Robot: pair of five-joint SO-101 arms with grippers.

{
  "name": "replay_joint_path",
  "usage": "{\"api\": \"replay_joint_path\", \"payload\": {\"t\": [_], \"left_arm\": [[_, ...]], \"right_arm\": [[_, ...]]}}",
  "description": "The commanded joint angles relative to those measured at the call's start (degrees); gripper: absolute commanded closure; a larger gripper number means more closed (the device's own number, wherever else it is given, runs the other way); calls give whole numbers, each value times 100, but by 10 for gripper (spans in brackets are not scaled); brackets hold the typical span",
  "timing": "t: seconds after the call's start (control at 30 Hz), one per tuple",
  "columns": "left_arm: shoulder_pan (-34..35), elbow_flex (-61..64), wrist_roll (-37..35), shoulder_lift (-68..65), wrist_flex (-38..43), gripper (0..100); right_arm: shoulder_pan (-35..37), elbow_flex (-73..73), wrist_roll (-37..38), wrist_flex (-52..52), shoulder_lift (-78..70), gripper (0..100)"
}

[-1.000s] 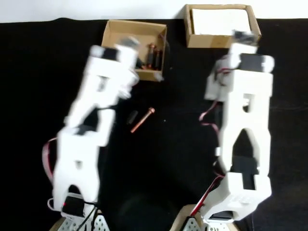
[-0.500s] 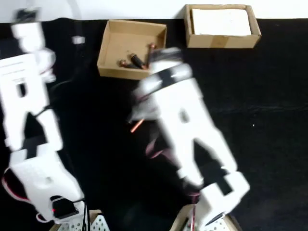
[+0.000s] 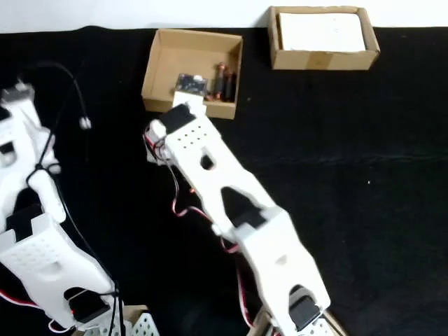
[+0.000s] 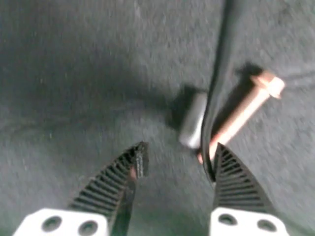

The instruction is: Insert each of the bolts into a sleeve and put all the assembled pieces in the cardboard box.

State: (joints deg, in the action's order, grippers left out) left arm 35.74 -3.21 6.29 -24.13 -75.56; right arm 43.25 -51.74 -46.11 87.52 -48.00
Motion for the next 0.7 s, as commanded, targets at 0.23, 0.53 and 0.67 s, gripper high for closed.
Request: {"api": "replay_joint_path", "payload": {"t": [0.23,0.53,0.67], "left_arm": [[22,400,62,356,492,992],[-4,382,62,347,492,992],[-4,374,62,347,492,992]], "right_arm": [[-418,-1481,-70,-66,-1305,849],[-444,-1727,-62,-66,-1903,850],[-391,-1719,-18,-40,-1956,850]]}}
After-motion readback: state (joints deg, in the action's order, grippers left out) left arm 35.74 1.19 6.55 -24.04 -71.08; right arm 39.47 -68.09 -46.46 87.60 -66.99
